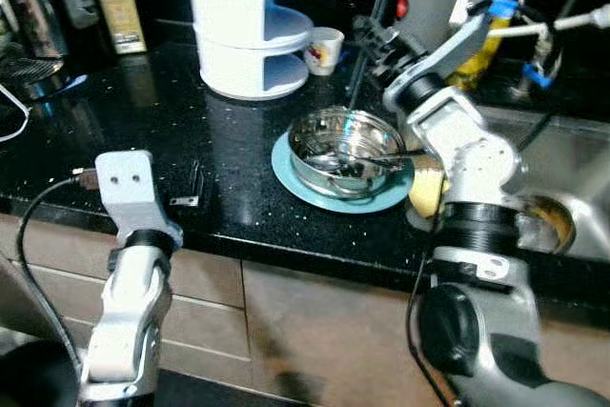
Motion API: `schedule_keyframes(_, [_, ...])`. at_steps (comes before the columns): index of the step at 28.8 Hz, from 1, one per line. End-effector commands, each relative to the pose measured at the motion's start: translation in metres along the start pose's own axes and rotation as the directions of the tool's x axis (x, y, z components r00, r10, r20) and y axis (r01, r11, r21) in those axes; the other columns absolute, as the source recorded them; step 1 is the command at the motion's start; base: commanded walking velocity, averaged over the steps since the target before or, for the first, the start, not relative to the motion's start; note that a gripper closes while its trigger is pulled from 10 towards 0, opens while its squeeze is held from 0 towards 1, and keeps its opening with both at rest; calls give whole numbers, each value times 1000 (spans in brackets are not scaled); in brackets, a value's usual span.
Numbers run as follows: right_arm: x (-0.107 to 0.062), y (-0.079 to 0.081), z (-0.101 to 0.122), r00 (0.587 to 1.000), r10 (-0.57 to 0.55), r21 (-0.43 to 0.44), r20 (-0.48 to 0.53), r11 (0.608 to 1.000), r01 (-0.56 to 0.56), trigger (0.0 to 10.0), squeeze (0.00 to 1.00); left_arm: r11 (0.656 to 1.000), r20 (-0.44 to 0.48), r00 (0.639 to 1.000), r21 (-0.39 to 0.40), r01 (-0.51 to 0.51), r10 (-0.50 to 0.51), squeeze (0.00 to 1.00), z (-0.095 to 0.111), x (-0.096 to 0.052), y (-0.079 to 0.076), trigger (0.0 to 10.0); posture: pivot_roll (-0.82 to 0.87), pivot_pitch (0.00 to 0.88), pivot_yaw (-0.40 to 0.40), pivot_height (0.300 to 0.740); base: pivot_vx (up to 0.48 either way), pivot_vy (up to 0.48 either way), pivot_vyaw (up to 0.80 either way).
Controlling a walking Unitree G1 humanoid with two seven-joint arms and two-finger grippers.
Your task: Kitchen organization
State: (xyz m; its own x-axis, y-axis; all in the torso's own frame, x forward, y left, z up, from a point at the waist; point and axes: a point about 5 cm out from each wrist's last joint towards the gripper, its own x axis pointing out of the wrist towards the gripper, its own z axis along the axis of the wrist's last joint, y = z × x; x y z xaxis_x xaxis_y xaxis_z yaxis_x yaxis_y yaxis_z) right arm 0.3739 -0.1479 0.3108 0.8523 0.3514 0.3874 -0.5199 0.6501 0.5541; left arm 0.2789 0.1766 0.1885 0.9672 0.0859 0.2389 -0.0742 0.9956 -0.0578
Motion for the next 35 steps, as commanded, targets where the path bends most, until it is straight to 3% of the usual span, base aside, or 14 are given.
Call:
schedule_keyframes(1, [-3,-6,4,999,-23,-1,28,1000,23,10000,0,1000,0,1000,-8,28,-28,0,0,2,-5,10000,32,0,-38,740,0,0,-788])
schedule_keyframes(4, [-3,-9,2,998,-64,-89,2,994,64,10000,0,999,2,999,-4,33,-33,0,1,2,-5,10000,36,0,-39,740,0,0,-785])
schedule_keyframes(6, [-1,-11,-5,993,-107,-208,-40,973,96,10000,0,999,12,999,1,33,-33,0,4,3,-5,10000,36,0,-37,740,0,0,-784])
schedule_keyframes(11, [1,-14,-23,969,-208,-499,-132,859,116,10000,0,1000,39,999,13,21,-22,0,11,4,-3,10000,46,0,-44,740,0,0,-744])
schedule_keyframes(14, [0,-18,-43,936,-285,-704,-207,707,60,10000,0,1000,60,998,22,0,-1,0,16,5,0,10000,51,0,-47,740,0,0,0])
schedule_keyframes(15, [-1,-20,-51,915,-321,-736,-242,676,42,10000,0,1000,66,998,25,-6,4,0,18,5,1,10000,50,0,-47,740,0,0,0])
schedule_keyframes(17, [-4,-29,-66,862,-426,-832,-274,555,11,10000,0,1000,74,997,28,-10,8,0,20,5,1,10000,51,0,-48,740,0,0,0])
schedule_keyframes(19, [-7,-37,-75,819,-503,-877,-277,481,-1,10000,0,1000,77,997,29,-11,8,0,21,5,1,10000,53,0,-49,740,0,0,0])
schedule_keyframes(20, [-7,-37,-75,819,-503,-877,-277,481,-1,10000,0,1000,77,997,29,-11,8,0,21,5,1,10000,53,0,-49,740,0,0,0])
schedule_keyframes(21, [-10,-45,-82,780,-564,-916,-273,400,-31,10000,0,1000,78,997,29,-10,8,0,21,5,1,10000,53,0,-49,740,0,0,0])
schedule_keyframes(24, [-15,-54,-88,746,-617,-947,-250,316,-55,10000,0,1000,81,997,28,-7,5,0,22,5,-1,10000,52,0,-50,740,0,0,0])
schedule_keyframes(29, [-16,-57,-93,741,-623,-950,-250,307,-63,10000,0,1000,82,997,28,-3,1,0,22,5,-2,10000,53,0,-49,740,0,0,0])
schedule_keyframes(30, [-18,-59,-95,732,-634,-955,-249,288,-75,10000,0,1000,82,997,27,-3,1,0,23,5,-2,10000,53,0,-51,740,0,0,0])
schedule_keyframes(35, [-22,-65,-98,698,-669,-955,-254,289,-71,10000,4,1000,82,997,25,0,-2,0,23,5,-2,10000,53,0,-51,740,0,0,0])
